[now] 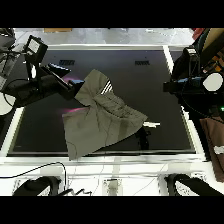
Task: Fold the clothes and pants, and hang the long-sleeved shirts on hangers.
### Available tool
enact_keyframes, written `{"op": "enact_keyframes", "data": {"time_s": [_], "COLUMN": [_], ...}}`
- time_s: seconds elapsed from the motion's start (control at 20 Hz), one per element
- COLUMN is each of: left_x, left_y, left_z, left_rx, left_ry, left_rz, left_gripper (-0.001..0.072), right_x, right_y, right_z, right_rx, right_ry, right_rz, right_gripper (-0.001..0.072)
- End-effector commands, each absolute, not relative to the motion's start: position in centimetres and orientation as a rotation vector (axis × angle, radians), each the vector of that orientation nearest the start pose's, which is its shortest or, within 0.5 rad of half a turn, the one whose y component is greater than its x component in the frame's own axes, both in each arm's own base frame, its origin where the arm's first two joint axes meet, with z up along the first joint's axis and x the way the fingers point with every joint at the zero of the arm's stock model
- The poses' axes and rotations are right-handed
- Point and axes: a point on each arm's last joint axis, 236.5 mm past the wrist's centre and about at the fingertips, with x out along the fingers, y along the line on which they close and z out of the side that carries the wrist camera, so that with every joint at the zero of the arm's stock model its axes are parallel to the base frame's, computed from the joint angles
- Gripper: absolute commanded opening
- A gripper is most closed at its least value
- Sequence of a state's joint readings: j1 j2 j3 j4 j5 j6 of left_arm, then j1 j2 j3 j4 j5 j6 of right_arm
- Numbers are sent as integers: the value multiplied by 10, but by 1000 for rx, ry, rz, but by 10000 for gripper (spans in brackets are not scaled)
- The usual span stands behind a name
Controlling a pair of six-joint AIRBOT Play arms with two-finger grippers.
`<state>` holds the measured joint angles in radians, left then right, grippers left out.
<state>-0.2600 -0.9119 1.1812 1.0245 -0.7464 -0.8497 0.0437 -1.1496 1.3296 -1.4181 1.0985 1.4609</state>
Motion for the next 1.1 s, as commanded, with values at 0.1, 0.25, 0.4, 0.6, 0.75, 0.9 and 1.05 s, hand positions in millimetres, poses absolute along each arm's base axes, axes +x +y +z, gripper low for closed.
{"op": "enact_keyframes", "data": {"time_s": [0.1, 0.25, 0.4, 0.6, 0.75, 0.9, 1.05], "left_x": [376, 376, 376, 376, 375, 375, 373], "left_y": [-186, -186, -186, -186, -187, -187, -192], "left_z": [252, 252, 252, 252, 252, 253, 255], "left_rx": [267, 267, 267, 267, 263, 257, 160], "left_ry": [308, 308, 308, 308, 308, 309, 329], "left_rz": [-667, -667, -667, -667, -669, -671, -676], "left_gripper": [698, 698, 698, 698, 698, 697, 698], "right_x": [418, 418, 418, 429, 430, 416, 406], "right_y": [51, 51, 51, 46, 11, -19, -5], "right_z": [137, 137, 137, 144, 117, 50, -5], "right_rx": [5, 5, 5, -9, -165, -115, 187], "right_ry": [909, 909, 909, 854, 924, 1131, 1298], "right_rz": [186, 186, 186, 167, 101, 76, 175], "right_gripper": [26, 27, 26, 27, 26, 25, 25]}}
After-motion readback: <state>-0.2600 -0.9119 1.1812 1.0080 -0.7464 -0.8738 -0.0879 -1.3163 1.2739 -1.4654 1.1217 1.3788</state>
